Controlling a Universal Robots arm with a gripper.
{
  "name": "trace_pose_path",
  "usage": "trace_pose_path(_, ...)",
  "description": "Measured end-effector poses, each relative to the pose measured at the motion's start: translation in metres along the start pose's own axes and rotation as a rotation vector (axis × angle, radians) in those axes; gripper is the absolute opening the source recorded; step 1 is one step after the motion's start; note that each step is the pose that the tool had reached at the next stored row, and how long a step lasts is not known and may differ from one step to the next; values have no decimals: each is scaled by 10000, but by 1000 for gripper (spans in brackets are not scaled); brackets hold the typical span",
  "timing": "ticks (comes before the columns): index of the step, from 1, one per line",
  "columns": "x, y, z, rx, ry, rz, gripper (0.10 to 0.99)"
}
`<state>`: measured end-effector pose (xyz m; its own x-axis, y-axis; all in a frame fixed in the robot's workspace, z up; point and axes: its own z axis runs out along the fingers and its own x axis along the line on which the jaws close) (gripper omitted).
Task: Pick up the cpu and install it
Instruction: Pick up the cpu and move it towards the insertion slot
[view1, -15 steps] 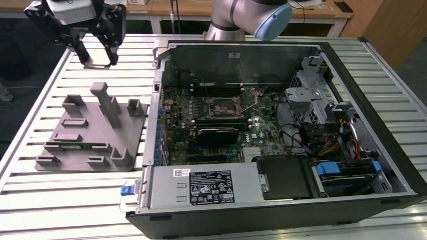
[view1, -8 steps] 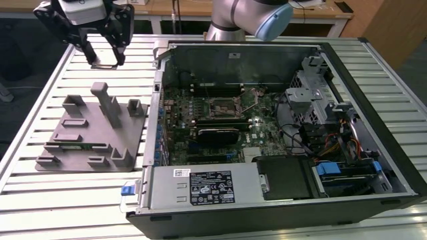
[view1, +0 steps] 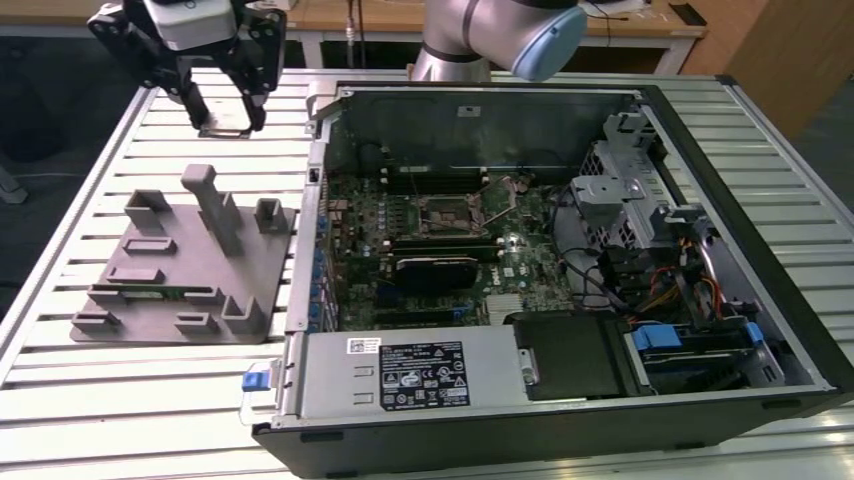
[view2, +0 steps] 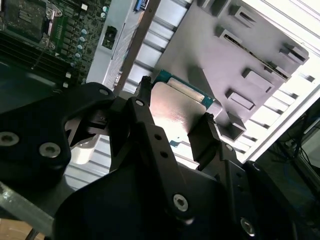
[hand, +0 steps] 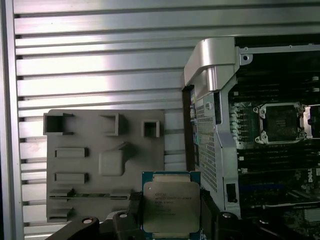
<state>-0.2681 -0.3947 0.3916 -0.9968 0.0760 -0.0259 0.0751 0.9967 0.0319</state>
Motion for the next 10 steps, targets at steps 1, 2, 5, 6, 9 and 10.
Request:
trace_pose_path(1, -17, 1, 0, 0, 0, -1, 545)
trace_pose_path(2, -34, 2, 1, 0, 0, -1, 545)
trace_pose_path(5, -86, 6, 2, 1, 1, -1, 545)
trace_pose_path(6, -103, 8, 2, 1, 1, -1, 545)
trace_pose_path(9, -157, 12, 4, 0, 0, 0, 545)
trace_pose_path(10, -175, 13, 5, 0, 0, 0, 545)
